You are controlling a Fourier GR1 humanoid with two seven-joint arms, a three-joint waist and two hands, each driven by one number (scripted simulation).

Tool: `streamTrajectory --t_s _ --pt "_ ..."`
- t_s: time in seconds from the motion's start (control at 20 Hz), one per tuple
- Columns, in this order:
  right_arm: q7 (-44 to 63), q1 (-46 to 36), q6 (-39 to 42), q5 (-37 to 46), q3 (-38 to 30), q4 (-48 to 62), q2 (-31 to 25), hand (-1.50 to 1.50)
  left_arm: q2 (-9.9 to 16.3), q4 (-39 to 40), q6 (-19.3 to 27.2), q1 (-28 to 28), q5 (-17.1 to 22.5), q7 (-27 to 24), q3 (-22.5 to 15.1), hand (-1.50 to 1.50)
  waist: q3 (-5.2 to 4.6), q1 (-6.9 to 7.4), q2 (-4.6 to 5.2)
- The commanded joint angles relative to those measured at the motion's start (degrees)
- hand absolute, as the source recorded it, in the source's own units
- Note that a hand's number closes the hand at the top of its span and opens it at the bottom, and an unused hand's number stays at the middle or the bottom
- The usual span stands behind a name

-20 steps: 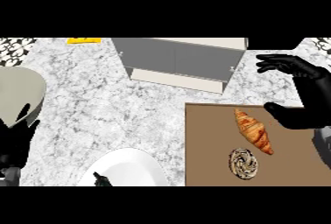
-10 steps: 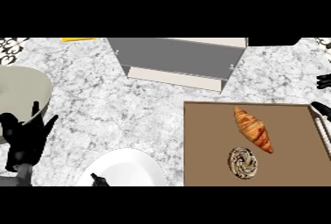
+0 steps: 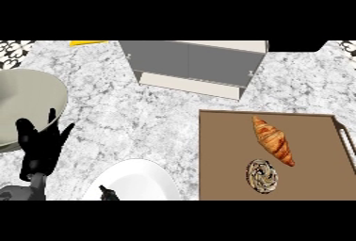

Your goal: Pick the croissant from the tray and place it in the tiered shelf

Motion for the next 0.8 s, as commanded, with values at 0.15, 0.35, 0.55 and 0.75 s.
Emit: streamTrajectory --t_s 0.15,0.35,0.55,0.75 --pt "1.95 -2.55 8.32 2.99 2.62 -5.3 -7.45 -1.5 -4.3 2.91 -2.76 -1.92 1.36 2.51 -2.29 0.0 -0.95 -1.32 0.07" --pt "11.94 -1.48 2.8 2.28 3.45 -11.59 -5.26 -1.5 -3.92 1.13 -4.17 2.05 1.56 1.45 -1.27 0.0 -0.95 -0.91 -0.21" --pt "22.8 -0.84 -2.6 -0.76 2.21 -19.19 -4.5 -1.5 -4.07 -0.2 -4.41 2.84 1.29 2.1 -1.06 0.0 -0.98 -1.22 -0.42" --pt "32.05 -2.55 -9.97 3.71 5.92 -24.42 -0.77 -1.5 -4.36 1.13 -4.89 1.05 0.63 2.16 -0.57 0.0 -0.97 -0.89 -0.22"
